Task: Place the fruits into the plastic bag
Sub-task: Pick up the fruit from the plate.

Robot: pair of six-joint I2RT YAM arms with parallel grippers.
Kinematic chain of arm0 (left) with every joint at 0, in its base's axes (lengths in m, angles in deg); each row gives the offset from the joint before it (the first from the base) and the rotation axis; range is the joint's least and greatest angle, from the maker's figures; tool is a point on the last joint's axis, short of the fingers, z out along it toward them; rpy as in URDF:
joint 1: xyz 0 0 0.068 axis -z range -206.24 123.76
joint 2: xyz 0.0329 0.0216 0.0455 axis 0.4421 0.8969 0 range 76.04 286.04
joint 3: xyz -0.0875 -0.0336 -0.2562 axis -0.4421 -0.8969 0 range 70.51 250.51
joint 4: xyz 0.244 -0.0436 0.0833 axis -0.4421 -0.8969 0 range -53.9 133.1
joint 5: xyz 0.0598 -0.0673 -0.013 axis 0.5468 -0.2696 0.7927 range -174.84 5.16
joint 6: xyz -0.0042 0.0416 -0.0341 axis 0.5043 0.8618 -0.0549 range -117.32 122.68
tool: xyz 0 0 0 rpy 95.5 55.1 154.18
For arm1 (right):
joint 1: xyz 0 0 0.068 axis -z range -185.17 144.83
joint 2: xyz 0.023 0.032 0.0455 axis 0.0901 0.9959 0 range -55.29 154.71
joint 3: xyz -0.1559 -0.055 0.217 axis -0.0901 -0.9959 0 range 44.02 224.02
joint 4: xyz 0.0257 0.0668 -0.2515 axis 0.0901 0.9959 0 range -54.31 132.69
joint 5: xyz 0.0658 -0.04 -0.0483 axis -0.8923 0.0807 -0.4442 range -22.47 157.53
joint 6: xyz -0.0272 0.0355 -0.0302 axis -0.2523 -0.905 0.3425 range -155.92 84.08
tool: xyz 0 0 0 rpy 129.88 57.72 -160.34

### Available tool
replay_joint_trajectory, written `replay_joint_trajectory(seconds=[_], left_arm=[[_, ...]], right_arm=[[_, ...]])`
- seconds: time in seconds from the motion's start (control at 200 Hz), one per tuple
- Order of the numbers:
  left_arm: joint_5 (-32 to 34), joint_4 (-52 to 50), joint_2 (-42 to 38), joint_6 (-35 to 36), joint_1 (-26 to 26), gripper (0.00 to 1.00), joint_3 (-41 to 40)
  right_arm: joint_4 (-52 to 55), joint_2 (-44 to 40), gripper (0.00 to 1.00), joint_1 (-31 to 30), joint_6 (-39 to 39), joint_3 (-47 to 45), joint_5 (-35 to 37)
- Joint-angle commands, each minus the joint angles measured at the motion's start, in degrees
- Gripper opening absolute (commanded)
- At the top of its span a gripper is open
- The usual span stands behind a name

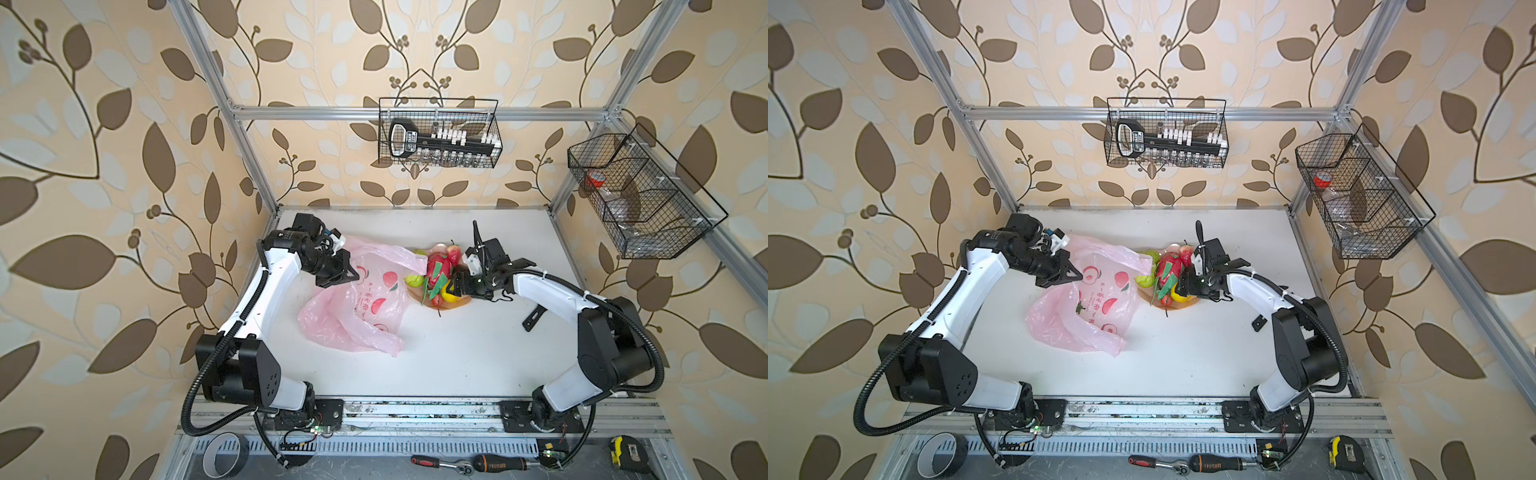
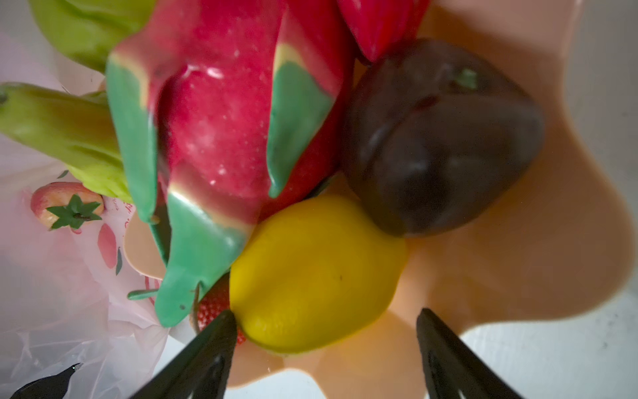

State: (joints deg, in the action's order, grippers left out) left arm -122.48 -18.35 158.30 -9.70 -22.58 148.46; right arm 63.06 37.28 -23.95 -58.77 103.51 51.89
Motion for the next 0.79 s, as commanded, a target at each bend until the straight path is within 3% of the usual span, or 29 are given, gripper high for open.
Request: replay_joint_trajectory(seconds=[0.0, 0.79], left_arm=[[-2.34, -0.72, -0.34, 0.81, -0.50, 0.00, 0.64], [-2.61, -2.09, -0.87, 1.22, -0.50, 0.00, 1.32]], right_arm=[[-1.95, 2.07, 0.82, -0.02, 0.70, 1.99, -1.30], [-2.77, 3.73, 0.82, -0.07, 3.03, 0.38, -2.31]])
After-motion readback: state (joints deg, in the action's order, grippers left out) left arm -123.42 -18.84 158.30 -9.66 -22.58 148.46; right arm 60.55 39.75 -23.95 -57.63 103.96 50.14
